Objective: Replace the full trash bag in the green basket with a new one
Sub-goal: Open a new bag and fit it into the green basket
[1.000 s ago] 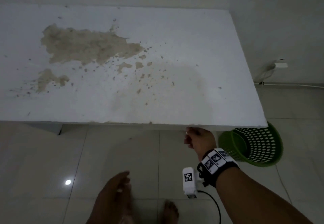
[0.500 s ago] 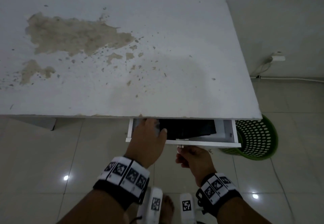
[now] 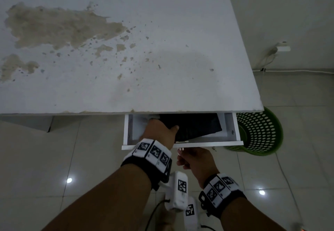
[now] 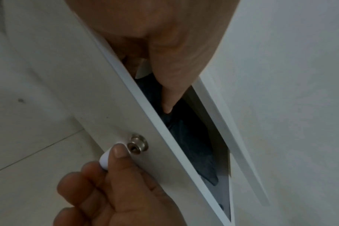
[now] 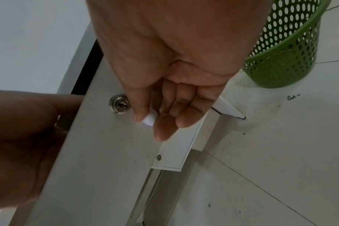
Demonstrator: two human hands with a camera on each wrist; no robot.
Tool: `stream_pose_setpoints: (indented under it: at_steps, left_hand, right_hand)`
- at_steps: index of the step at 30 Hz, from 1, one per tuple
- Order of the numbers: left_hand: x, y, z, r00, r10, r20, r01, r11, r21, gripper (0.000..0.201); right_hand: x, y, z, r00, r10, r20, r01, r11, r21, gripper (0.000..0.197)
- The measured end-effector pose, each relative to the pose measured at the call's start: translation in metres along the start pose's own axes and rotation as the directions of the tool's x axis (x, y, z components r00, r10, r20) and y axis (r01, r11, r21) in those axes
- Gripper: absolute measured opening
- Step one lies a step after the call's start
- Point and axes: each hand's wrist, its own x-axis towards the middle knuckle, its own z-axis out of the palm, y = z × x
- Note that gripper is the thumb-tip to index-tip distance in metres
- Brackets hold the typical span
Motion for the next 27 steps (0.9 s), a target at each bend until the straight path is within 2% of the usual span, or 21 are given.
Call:
stream_pose_setpoints:
  at_steps: [2, 3, 7, 10, 12, 15, 18, 20, 22, 23, 24, 27]
  left_hand:
    - [0.003, -0.001, 0.001, 0.999, 0.047, 0.008, -0.047, 0.998, 0.047, 0.039]
    - [0.001, 0.000, 0.000, 0.996, 0.090, 0.012, -0.090, 0.995, 0.049, 0.034]
    - [-0.023, 0.006, -0.009, 0.977, 0.212, -0.023, -0.213, 0.977, -0.016, 0.032]
    - [-0.054, -0.002, -0.021, 0.933, 0.357, -0.048, -0.359, 0.932, -0.046, 0.027]
    - [-0.077, -0.013, -0.036, 0.911, 0.396, -0.112, -0.406, 0.910, -0.085, 0.022]
    - [-0.113, -0.029, -0.062, 0.878, 0.376, -0.296, -0.424, 0.898, -0.116, 0.010]
    - [-0.139, -0.046, -0.080, 0.798, 0.274, -0.537, -0.397, 0.909, -0.126, 0.006]
    - [-0.146, -0.060, -0.087, 0.753, 0.212, -0.623, -0.381, 0.912, -0.150, 0.013]
    - [-0.147, -0.069, -0.094, 0.714, 0.227, -0.662, -0.400, 0.909, -0.119, 0.015]
    - [-0.145, -0.071, -0.098, 0.711, 0.238, -0.662, -0.410, 0.905, -0.115, 0.011]
    - [-0.142, -0.073, -0.101, 0.715, 0.239, -0.657, -0.416, 0.900, -0.127, 0.009]
    - [-0.136, -0.074, -0.107, 0.753, 0.244, -0.611, -0.434, 0.882, -0.182, 0.031]
  right_hand:
    - [0.001, 0.002, 0.001, 1.000, 0.007, -0.003, -0.007, 1.000, 0.001, 0.012]
    - [0.001, 0.002, 0.002, 1.000, 0.014, -0.007, -0.014, 1.000, 0.004, 0.012]
    - [-0.001, 0.000, 0.001, 1.000, 0.015, -0.004, -0.015, 1.000, 0.005, 0.014]
    - [-0.003, -0.003, 0.001, 1.000, 0.013, -0.004, -0.013, 1.000, -0.014, 0.015]
    - [-0.002, -0.005, 0.000, 1.000, 0.018, -0.006, -0.018, 0.999, -0.037, 0.016]
    - [-0.001, -0.011, -0.002, 1.000, 0.002, -0.012, -0.003, 0.999, -0.047, 0.016]
    - [0.002, -0.021, 0.001, 0.999, -0.030, -0.045, 0.029, 0.999, -0.036, 0.016]
    - [0.009, -0.030, 0.006, 0.997, -0.044, -0.065, 0.044, 0.999, -0.004, 0.015]
    - [0.020, -0.040, 0.012, 0.995, -0.063, -0.082, 0.064, 0.998, 0.008, 0.015]
    - [0.025, -0.046, 0.014, 0.993, -0.075, -0.090, 0.076, 0.997, 0.007, 0.015]
    - [0.030, -0.052, 0.017, 0.992, -0.087, -0.096, 0.088, 0.996, 0.006, 0.015]
    - [0.042, -0.068, 0.022, 0.989, -0.100, -0.105, 0.102, 0.995, 0.016, 0.016]
